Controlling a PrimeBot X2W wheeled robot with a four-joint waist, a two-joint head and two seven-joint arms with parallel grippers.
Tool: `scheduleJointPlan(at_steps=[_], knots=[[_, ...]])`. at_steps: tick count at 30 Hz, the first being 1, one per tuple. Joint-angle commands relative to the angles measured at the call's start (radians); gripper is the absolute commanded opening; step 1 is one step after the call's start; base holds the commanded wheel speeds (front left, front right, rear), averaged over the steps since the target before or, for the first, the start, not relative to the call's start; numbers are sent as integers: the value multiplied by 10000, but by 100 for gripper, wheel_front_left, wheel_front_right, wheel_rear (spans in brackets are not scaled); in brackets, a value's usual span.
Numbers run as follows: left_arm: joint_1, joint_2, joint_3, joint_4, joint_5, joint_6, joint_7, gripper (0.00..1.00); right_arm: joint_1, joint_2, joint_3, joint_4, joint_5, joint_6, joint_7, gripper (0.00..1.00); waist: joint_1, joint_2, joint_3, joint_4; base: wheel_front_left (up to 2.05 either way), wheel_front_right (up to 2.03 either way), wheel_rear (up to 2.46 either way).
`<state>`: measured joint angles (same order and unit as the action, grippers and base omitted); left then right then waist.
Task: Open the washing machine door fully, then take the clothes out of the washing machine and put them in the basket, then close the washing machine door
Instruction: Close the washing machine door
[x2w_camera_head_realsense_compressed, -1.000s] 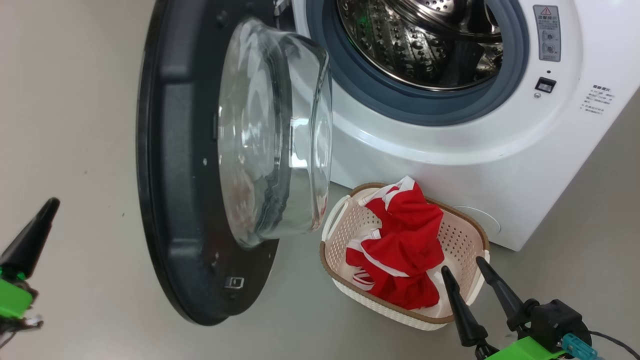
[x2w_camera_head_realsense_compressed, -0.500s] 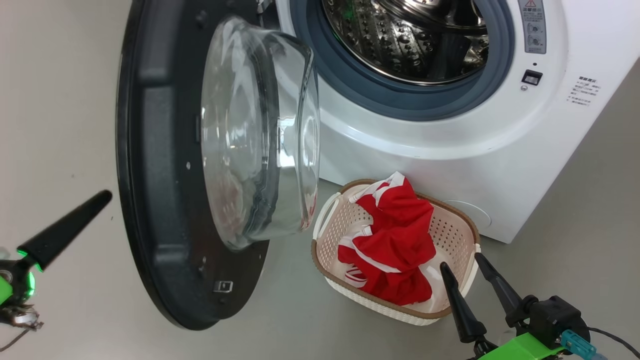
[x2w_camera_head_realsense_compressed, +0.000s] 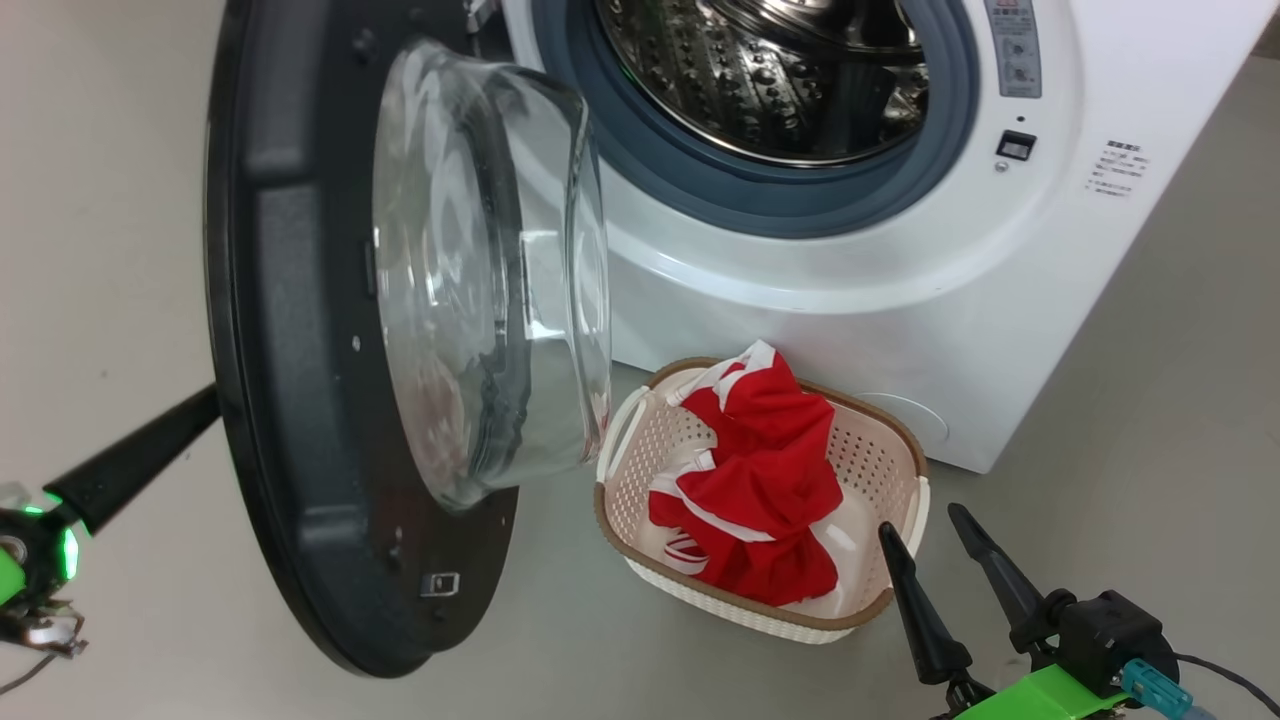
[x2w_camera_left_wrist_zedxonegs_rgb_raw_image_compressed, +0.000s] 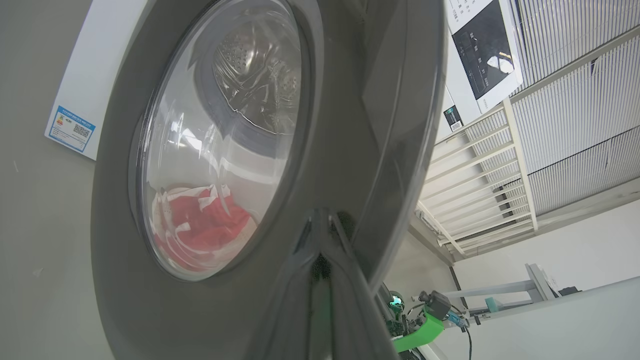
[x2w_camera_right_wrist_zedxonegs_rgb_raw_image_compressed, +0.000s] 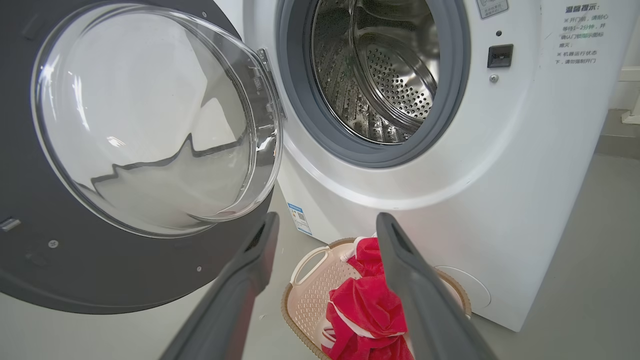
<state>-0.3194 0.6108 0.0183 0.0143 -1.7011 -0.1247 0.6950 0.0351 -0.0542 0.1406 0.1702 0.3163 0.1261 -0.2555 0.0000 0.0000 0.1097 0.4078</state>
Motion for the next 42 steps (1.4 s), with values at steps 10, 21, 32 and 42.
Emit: scheduleJointPlan(at_steps=[10,21,32,42], knots=[[-1132,-400,628,-749,614,-60,807,0,-516,28,111,-353,-13,46,-63,100,0,0,275,-717,0,0,0],[-1987,-1318,421,-1026,1092,-60,801,0,-732,37,-15,-514,143,46,-63,100,0,0,677,-1605,0,0,0],[-2928,-1682,-118,-996,1655,-60,396,0,-1032,38,-60,-725,358,46,-63,100,0,0,1265,-2617,0,0,0],[-4098,-1421,-383,-581,2006,-60,-447,0,-1463,39,-99,-943,535,46,-63,100,0,0,2087,-3506,0,0,0]])
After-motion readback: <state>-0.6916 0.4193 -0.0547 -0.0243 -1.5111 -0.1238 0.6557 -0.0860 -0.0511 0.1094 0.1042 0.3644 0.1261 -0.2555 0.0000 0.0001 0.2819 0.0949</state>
